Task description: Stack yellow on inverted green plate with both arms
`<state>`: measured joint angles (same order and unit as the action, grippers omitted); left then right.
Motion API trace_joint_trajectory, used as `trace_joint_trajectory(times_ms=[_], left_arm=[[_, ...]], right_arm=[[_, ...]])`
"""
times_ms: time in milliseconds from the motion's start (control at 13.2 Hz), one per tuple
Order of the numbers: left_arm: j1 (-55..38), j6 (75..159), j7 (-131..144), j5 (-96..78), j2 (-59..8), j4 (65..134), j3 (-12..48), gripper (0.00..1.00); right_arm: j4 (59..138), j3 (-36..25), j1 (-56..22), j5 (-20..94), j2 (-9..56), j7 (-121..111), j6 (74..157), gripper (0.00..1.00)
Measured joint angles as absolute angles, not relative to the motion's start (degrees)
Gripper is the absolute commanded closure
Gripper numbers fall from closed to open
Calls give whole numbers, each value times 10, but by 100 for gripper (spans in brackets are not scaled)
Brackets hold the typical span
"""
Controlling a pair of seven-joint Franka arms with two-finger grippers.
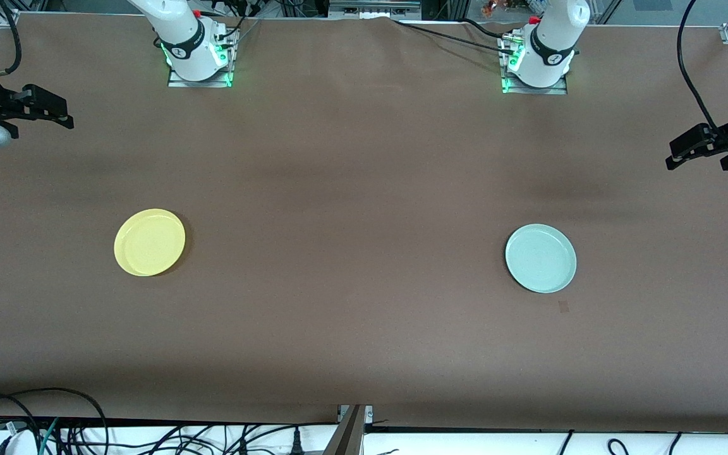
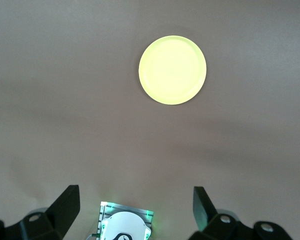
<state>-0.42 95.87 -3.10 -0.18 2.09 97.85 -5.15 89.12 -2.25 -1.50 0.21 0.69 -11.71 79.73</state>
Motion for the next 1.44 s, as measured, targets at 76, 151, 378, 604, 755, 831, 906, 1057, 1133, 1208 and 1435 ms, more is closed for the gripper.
trace_joint_trajectory(times_ms=[76, 151, 378, 604, 755, 831, 906, 1057, 1133, 1208, 1435], left_arm=[[-4, 958, -31, -2, 20, 978, -52, 0], [-4, 957, -33, -2, 19, 977, -52, 0], [-5, 957, -34, -2, 16, 964, -52, 0], [-6, 957, -34, -2, 12, 958, -52, 0], [-7, 957, -34, -2, 10, 956, -52, 0], [-7, 957, -34, -2, 10, 955, -52, 0], [-7, 957, -34, -2, 10, 955, -52, 0], [-9, 957, -34, -2, 10, 955, -52, 0], [-10, 956, -34, -2, 10, 955, -51, 0], [-10, 953, -34, -2, 10, 955, -51, 0], [-11, 949, -34, -2, 10, 955, -51, 0]], right_arm=[[891, -22, -15, 2, 7, -117, 797, 0], [891, -22, -15, 2, 7, -117, 797, 0], [891, -23, -15, 2, 7, -117, 797, 0], [891, -23, -15, 2, 7, -117, 797, 0], [891, -23, -15, 2, 7, -117, 797, 0], [891, -23, -15, 2, 7, -117, 797, 0], [891, -23, -15, 2, 7, -117, 797, 0], [891, -23, -15, 2, 7, -117, 797, 0], [891, -23, -15, 2, 7, -117, 797, 0], [891, -23, -15, 2, 7, -117, 797, 0], [891, -23, -14, 2, 7, -117, 797, 0]])
